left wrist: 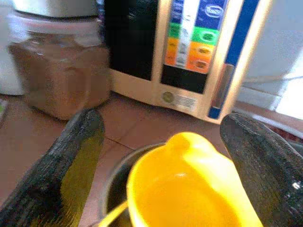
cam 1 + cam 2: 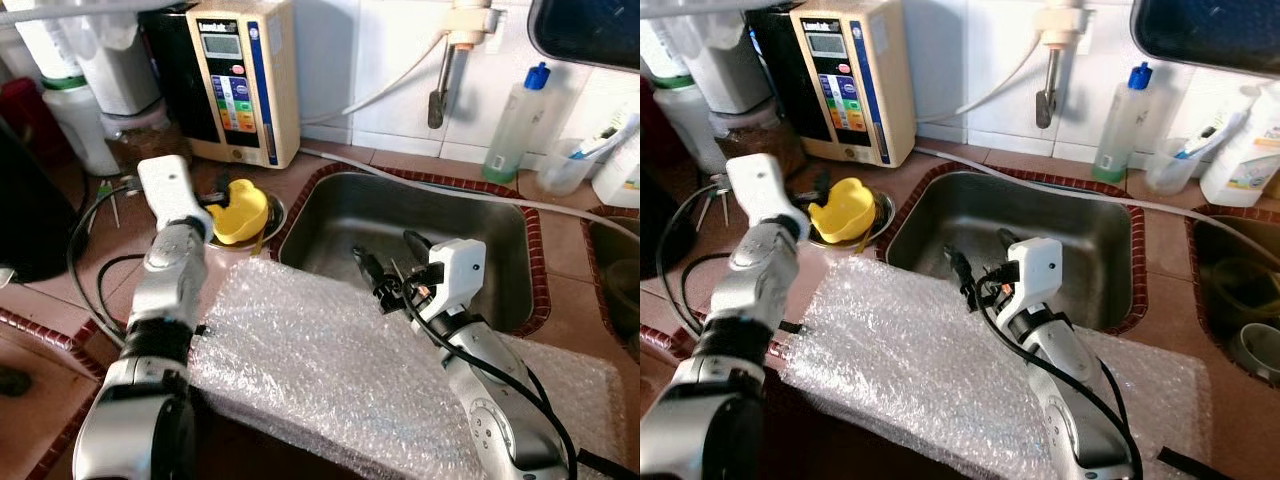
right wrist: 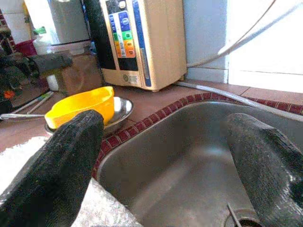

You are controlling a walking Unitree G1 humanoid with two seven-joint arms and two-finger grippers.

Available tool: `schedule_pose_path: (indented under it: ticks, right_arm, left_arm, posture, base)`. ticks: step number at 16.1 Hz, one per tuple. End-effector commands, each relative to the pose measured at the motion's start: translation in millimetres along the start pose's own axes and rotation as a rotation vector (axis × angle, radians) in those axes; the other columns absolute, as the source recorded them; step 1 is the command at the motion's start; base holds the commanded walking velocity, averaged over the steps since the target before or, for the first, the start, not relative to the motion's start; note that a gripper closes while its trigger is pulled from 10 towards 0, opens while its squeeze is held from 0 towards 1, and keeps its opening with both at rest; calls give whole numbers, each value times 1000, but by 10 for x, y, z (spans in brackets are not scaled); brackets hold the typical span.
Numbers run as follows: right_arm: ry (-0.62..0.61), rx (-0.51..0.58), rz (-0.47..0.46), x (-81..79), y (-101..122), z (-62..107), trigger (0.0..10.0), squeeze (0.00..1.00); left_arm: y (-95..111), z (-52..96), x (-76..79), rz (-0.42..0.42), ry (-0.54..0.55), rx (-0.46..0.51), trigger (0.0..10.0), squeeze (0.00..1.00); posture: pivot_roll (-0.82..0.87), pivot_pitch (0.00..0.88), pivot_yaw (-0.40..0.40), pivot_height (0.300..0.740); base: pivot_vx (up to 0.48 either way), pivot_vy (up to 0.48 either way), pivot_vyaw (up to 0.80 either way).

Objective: Kitchen organization

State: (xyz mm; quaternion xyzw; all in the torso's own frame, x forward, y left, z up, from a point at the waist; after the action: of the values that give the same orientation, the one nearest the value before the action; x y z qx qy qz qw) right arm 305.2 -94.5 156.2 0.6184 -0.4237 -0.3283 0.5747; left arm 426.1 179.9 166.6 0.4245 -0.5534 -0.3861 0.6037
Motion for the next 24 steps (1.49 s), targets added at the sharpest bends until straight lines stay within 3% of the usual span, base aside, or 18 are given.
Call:
schedule_pose_path:
  ticks: [1, 4, 9, 11, 12, 13, 14, 15, 16, 17, 18, 24]
  right_arm:
    - [19, 17, 1, -58, 69, -4, 10000, 0]
    - [146, 17, -17, -185, 137, 60, 10000, 0]
    - [179, 8, 0, -115, 164, 85, 10000, 0]
    - [298, 14, 31, -240, 220, 80, 10000, 0]
    - [356, 14, 53, -269, 261, 95, 10000, 0]
    - [362, 21, 54, -211, 322, 85, 10000, 0]
    - [363, 23, 54, -200, 334, 83, 10000, 0]
    - [357, 27, 58, -162, 353, 78, 10000, 0]
    - [356, 21, 67, -143, 343, 85, 10000, 0]
    - [358, 6, 73, -145, 306, 103, 10000, 0]
    - [362, -3, 71, -155, 285, 115, 10000, 0]
    - [354, -56, 100, -165, 177, 151, 10000, 0]
  left_arm:
    - [-81, -27, 2, -21, 5, -59, 10000, 0]
    - [-271, -30, -25, 24, 40, -152, 10000, 0]
    - [-368, -18, -118, 93, 106, -197, 10000, 0]
    - [-446, -7, -118, 135, 118, -245, 10000, 0]
    - [-457, -7, -107, 140, 118, -253, 9451, 0]
    - [-455, -14, -87, 138, 111, -257, 6706, 0]
    - [-456, -14, -86, 140, 112, -257, 6706, 0]
    - [-486, -11, -74, 158, 112, -275, 3412, 0]
    - [-509, -8, -62, 176, 112, -288, 2275, 0]
    - [-519, -7, -59, 174, 112, -292, 392, 0]
    - [-525, -8, -52, 171, 109, -295, 0, 0]
    - [-458, -38, -76, 143, 113, -291, 0, 0]
  posture:
    - [-153, 0, 112, 740]
    - [-152, 0, 108, 740]
    - [-126, 0, 91, 740]
    - [-121, 0, 93, 740]
    - [-118, 0, 95, 740]
    - [-119, 0, 97, 740]
    - [-119, 0, 97, 740]
    - [-125, 0, 99, 740]
    - [-130, 0, 100, 740]
    - [-134, 0, 102, 740]
    - [-140, 0, 104, 740]
    - [-149, 0, 107, 740]
  base:
    - [0, 0, 0]
    - [0, 0, 0]
    - [0, 0, 0]
    - [0, 0, 0]
    - [0, 0, 0]
    - [0, 0, 0]
    - [0, 0, 0]
    - [0, 0, 0]
    - [0, 0, 0]
    - [0, 0, 0]
    - [0, 0, 0]
    - [0, 0, 0]
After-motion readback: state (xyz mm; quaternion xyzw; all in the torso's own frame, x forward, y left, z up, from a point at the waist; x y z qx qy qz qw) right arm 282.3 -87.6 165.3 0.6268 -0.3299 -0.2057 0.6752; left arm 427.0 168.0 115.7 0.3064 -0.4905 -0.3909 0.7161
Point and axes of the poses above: a point about 5 cm out from each wrist's last joint towards the gripper, its own z axis pointing back from the gripper into the wrist, its own y axis along the axis of the wrist's last joint, x = y × z, the point moved 4 cm from there along -z, pointing out of the wrist towards the gripper, and after that the axes turned 11 degrees about z, right-handed, at the moved point
